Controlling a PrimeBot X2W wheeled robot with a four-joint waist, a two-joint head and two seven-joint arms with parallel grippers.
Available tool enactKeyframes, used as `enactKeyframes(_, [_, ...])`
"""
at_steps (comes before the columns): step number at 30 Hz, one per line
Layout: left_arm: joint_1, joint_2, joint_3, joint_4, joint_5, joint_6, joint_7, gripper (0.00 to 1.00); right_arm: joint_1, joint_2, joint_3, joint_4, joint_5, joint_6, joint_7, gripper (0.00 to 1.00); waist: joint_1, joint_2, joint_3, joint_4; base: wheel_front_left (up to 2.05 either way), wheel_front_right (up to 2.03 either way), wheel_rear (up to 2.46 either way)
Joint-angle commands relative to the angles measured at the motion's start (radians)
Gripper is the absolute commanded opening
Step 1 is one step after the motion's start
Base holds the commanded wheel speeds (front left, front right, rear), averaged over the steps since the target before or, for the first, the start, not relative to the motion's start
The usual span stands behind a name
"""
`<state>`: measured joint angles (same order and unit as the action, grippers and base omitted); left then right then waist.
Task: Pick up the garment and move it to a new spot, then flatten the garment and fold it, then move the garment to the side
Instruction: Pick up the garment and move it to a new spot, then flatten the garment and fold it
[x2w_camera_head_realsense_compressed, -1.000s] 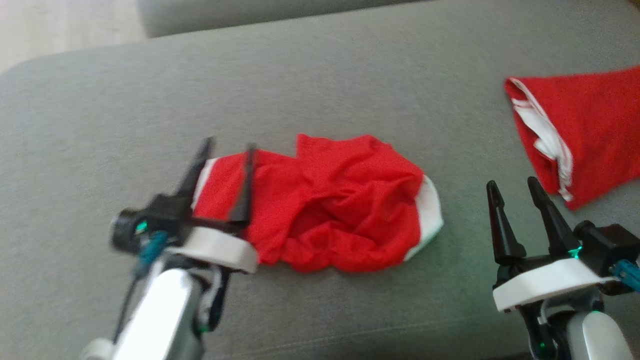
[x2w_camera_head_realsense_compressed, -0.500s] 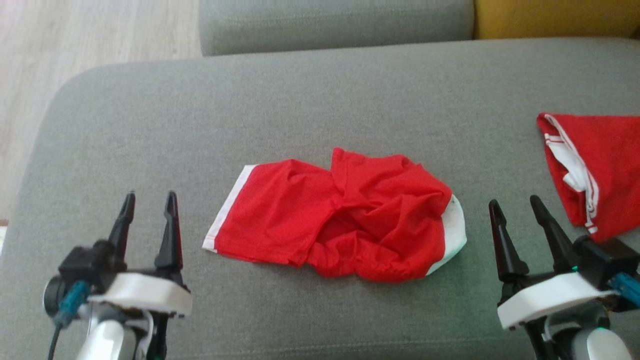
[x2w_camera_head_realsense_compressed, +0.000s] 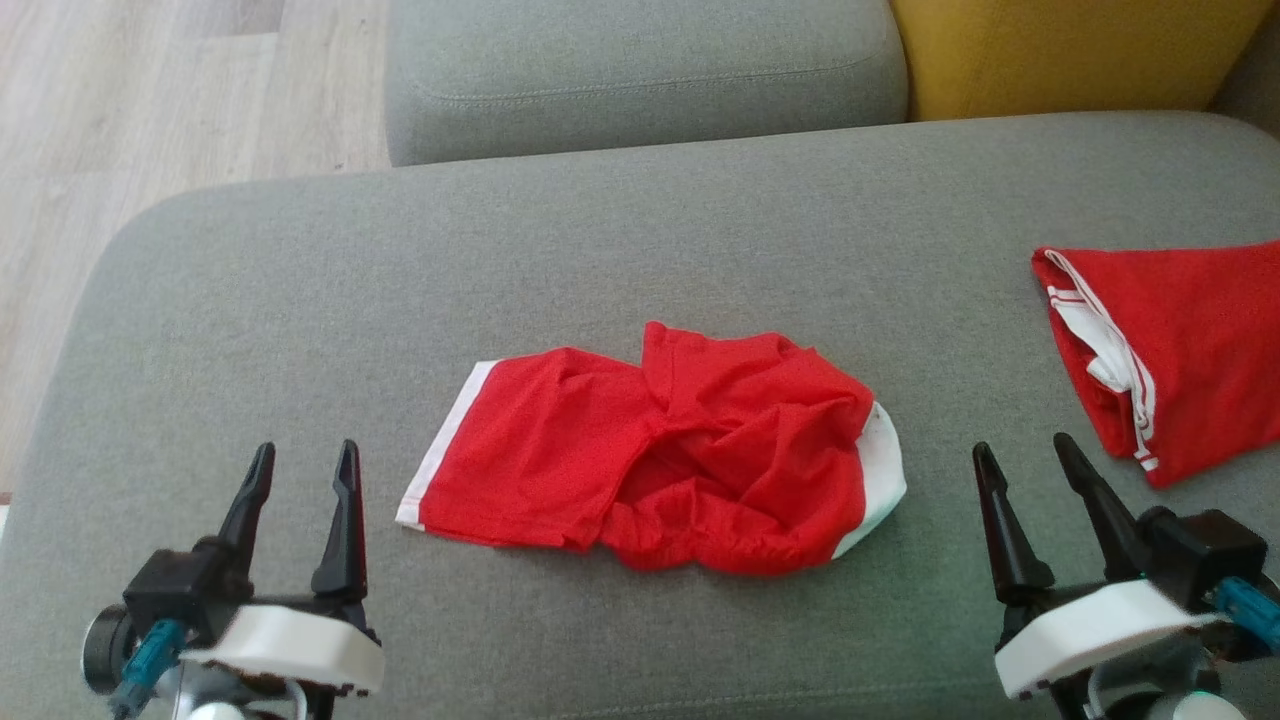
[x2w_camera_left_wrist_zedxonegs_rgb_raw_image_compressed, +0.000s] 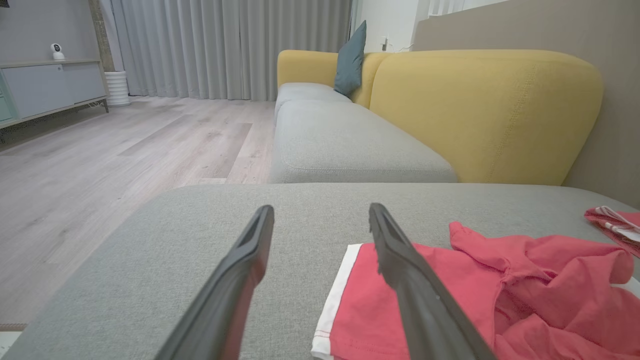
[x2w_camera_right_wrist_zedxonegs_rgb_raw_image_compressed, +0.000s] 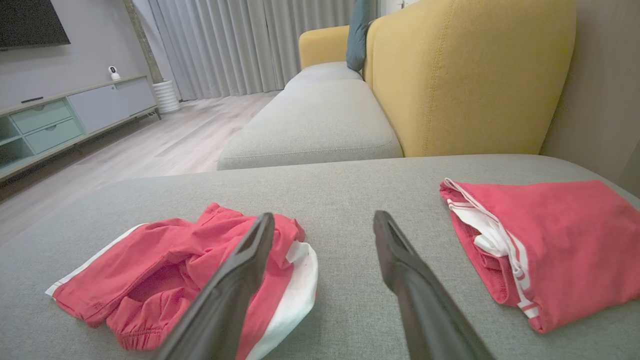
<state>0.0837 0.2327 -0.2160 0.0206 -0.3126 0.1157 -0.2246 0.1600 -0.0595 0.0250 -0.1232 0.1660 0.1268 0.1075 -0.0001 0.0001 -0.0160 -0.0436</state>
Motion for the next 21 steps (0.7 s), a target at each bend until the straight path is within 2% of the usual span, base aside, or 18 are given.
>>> enactKeyframes(1, [-0.030, 0.022, 0.033, -0.041, 0.007, 0.005, 0.000, 1.00, -0.022, -0.018, 0.021, -0.042, -0.005, 0.004, 0.000, 1.00, 0.0001, -0.0001, -0.001, 0.000, 0.00, 0.00, 0.00])
enactKeyframes(21, [-0.039, 0.023, 0.018, -0.045, -0.001, 0.017, 0.006, 1.00, -0.032, -0.015, 0.037, -0.039, 0.001, 0.004, 0.007, 1.00, 0.0001, -0.0001, 0.012, 0.016, 0.00, 0.00, 0.00])
